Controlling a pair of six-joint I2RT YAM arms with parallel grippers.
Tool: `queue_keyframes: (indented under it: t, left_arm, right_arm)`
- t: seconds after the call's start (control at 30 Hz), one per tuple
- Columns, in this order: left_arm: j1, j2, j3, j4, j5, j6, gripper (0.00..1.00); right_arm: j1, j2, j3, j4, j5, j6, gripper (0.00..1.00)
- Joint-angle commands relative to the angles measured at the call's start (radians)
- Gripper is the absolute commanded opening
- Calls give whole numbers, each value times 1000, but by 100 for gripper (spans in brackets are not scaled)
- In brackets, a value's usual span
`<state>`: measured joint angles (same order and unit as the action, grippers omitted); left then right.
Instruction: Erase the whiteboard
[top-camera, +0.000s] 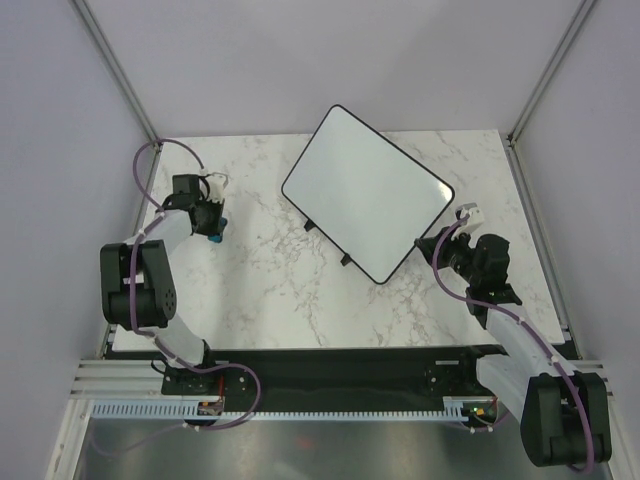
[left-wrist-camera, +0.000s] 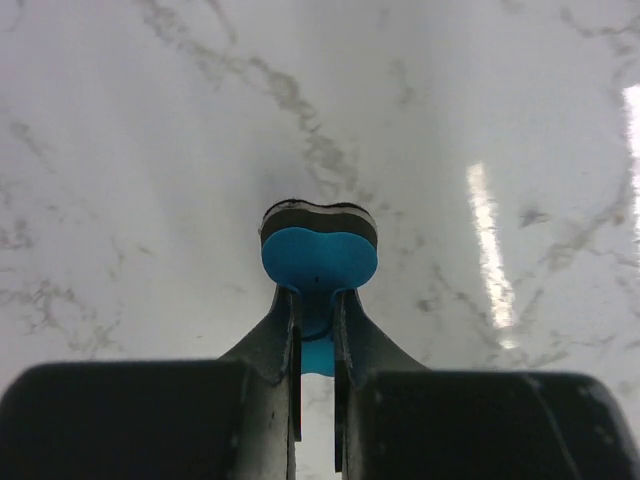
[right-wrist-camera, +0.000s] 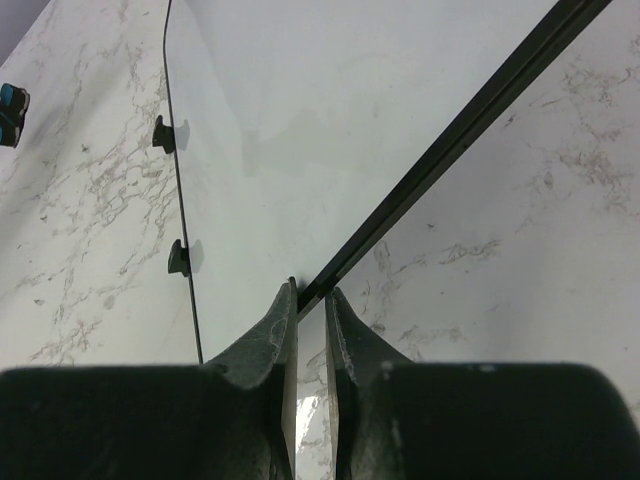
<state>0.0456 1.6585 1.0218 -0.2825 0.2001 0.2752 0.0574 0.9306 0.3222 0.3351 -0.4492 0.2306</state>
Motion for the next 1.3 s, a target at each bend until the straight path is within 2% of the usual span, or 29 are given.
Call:
queue_keyframes:
  t: [0.0,0.23,0.37,0.53,0.67,0.8,0.87,0.9,0.97,1.1,1.27]
  left_arm:
    - [45,-2,12,34,-122,134,2]
    - [45,52,1,32,-195,196,5]
    - [46,60,-12,23,-171,196,25]
    - [45,61,-23,26,-140,190,35]
    - [48,41,-34,25,-119,188,47]
    - [46,24,-35,17,-94,177,54]
    - [46,14,-35,14,-87,176,59]
    - [48,11,-35,13,-85,174,81]
    - [46,-8,-35,2,-77,174,97]
    - [46,-57,-42,-18,-45,159,99]
    - [46,-147,-60,-53,24,150,99]
  right_arm:
    - [10,-3,12,15,-19,-25,5]
    - [12,10,17,18,-29,-17,13]
    - [12,1,12,13,-22,-17,26]
    - [13,-1,15,2,-17,-17,37]
    - [13,-7,14,1,-14,-19,40]
    - [13,-7,17,-1,-13,-20,43]
    - [12,-12,15,-5,-9,-20,48]
    - [12,-13,15,-7,-8,-19,49]
    - [13,-22,15,-13,-2,-19,53]
    - [13,-36,11,-22,18,-10,59]
    - [15,-70,15,-60,49,-4,79]
